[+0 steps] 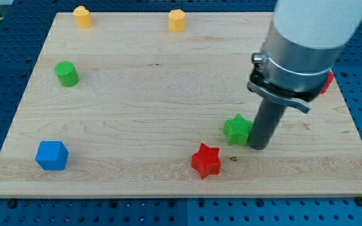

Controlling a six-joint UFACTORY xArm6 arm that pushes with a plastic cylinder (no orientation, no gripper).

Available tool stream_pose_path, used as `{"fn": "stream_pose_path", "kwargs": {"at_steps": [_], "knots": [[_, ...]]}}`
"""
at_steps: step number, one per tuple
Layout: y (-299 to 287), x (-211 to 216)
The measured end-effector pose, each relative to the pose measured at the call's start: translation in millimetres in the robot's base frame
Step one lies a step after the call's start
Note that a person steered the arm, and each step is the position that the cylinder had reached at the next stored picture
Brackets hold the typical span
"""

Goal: Push the green star towards center

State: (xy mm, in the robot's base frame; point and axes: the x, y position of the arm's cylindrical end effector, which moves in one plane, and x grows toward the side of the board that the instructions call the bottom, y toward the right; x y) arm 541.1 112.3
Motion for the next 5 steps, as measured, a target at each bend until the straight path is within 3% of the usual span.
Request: {"fn": "stream_pose_path", "kwargs": {"at_steps": [2, 3, 4, 5], "knots": [[-84, -34], [-82, -43], [-88, -19], [-140, -28]]}}
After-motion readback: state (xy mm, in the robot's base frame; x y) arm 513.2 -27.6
